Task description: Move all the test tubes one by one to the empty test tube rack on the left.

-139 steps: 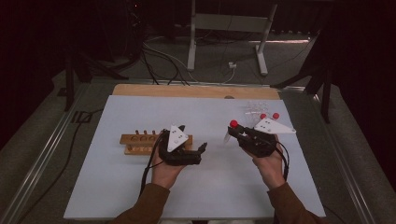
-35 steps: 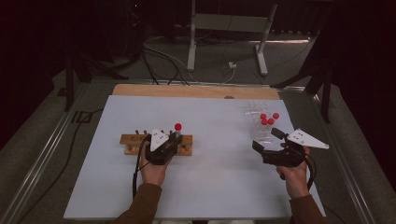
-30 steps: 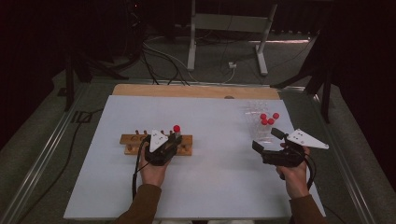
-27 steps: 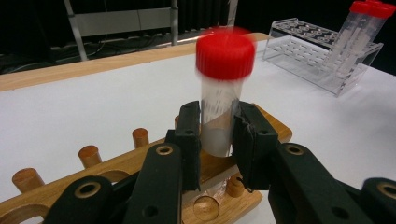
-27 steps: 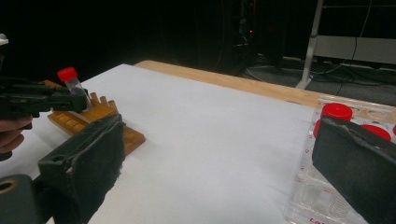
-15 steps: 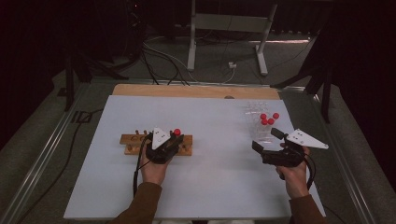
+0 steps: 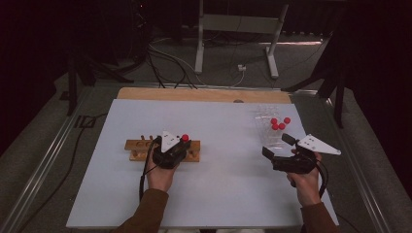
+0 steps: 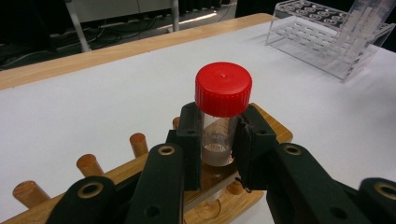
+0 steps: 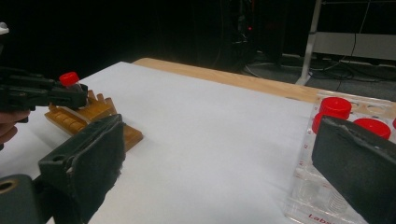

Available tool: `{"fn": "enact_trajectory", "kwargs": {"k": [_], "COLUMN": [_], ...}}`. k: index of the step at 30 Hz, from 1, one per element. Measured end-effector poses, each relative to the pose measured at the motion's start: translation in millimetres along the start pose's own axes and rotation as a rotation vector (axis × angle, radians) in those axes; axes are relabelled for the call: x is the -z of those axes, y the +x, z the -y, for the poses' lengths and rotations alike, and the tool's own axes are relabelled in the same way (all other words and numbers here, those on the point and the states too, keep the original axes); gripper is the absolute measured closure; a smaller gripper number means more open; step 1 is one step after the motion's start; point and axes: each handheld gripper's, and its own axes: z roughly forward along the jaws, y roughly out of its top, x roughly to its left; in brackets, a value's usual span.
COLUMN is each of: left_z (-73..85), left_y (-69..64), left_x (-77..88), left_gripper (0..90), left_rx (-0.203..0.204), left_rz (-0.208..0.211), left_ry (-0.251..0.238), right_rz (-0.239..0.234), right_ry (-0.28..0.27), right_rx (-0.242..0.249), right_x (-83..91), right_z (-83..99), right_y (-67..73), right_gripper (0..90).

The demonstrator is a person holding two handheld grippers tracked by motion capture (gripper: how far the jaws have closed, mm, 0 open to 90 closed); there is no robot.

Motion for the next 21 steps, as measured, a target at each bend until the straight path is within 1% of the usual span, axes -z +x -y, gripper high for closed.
{"fn": "enact_trajectory", "kwargs": {"k": [1,2,4,5,7,10,14,17,18,19,20,21], "left_z": [0.1,0.4,0.7,1.6,2.7,4.0,4.6,4.0,4.0,3.7,3.8,4.0], "left_y": [0.4,0.6,0.7,0.5,0.8,1.6,6.5,7.2,7.2,8.6,9.5,10.5], "left_x": [0.0,-0.2,-0.3,0.9,3.2,8.2,19.2,28.5,28.5,34.6,37.3,39.9], "left_gripper": [74.1,70.0,59.0,55.0,49.6,42.3,38.2,22.7,18.5,15.2,12.0,5.9], "left_rx": [0.003,0.004,0.008,0.010,0.020,0.034,0.073,0.073,0.073,0.084,0.090,0.094], "left_rz": [0.002,0.005,0.010,0.024,0.039,0.045,0.076,0.045,0.045,0.035,0.034,0.034], "left_ry": [0.000,-0.001,0.000,-0.007,-0.020,-0.029,-0.050,-0.060,-0.060,-0.068,-0.072,-0.073], "right_rz": [0.000,0.001,0.004,0.007,0.016,0.034,0.066,0.082,0.090,0.100,0.113,0.124], "right_ry": [0.000,-0.001,-0.004,-0.008,-0.009,-0.018,-0.031,-0.036,-0.037,-0.035,-0.033,-0.035], "right_rx": [0.000,0.000,-0.001,-0.001,0.000,0.003,0.005,-0.006,-0.008,-0.007,-0.006,-0.007], "right_x": [-0.2,-0.4,-0.2,0.4,1.5,4.2,8.6,11.0,11.2,11.2,11.3,11.1], "right_z": [0.1,0.1,-0.3,-0.7,-1.5,-3.4,-8.0,-12.0,-13.4,-15.0,-16.6,-18.2], "right_y": [0.1,0.2,0.3,-0.3,-1.2,-3.7,-9.4,-16.7,-19.1,-21.5,-24.0,-26.9], "right_gripper": [2.9,2.9,2.9,2.9,2.9,2.9,3.6,5.6,5.7,6.3,6.4,6.6]}}
